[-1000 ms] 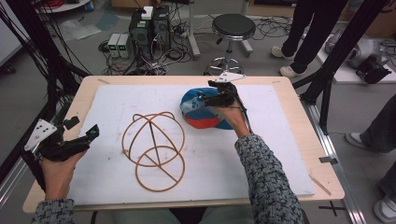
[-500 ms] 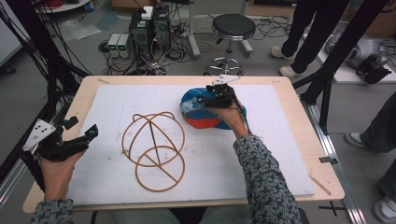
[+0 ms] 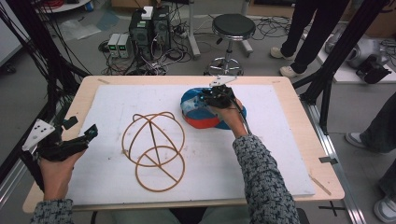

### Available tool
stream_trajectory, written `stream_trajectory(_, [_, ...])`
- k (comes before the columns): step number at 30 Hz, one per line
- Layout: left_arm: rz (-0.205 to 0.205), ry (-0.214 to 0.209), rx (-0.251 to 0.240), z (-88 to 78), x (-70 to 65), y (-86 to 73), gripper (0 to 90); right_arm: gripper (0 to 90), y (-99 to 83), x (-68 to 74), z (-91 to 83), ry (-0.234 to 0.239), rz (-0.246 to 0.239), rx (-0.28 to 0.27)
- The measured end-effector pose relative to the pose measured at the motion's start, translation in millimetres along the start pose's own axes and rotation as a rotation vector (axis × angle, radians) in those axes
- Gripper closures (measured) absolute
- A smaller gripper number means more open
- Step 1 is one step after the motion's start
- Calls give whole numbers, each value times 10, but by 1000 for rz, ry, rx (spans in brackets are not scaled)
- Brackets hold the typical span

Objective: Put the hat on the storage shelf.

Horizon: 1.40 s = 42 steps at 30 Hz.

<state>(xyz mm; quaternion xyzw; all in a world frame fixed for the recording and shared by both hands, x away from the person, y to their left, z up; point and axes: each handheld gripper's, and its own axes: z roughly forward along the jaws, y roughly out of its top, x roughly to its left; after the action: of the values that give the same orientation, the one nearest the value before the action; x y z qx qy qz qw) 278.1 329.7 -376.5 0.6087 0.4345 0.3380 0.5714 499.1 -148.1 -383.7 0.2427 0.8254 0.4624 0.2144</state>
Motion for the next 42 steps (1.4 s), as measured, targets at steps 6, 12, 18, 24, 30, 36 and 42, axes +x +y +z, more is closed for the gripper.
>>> stream_trajectory(6, [-3,1,-2,-8,6,5,166,887,25,17,-23,-5,-8,8])
stream_trajectory(12, [-6,6,-4,-21,20,8,166,892,57,7,-97,-17,-12,-2])
stream_trajectory(18, [-5,8,-5,-28,29,10,166,892,117,-34,-246,-18,-8,-66])
stream_trajectory(24, [-5,8,-4,-28,29,10,166,893,177,-72,-416,-31,-3,-125])
stream_trajectory(30, [-6,9,-2,-29,32,7,166,893,226,-98,-571,-34,0,-181])
stream_trajectory(36, [-8,11,-2,-34,40,5,166,893,255,-134,-715,-33,11,-234])
stream_trajectory(42, [-9,13,-2,-33,42,2,166,894,278,-155,-845,-33,19,-271])
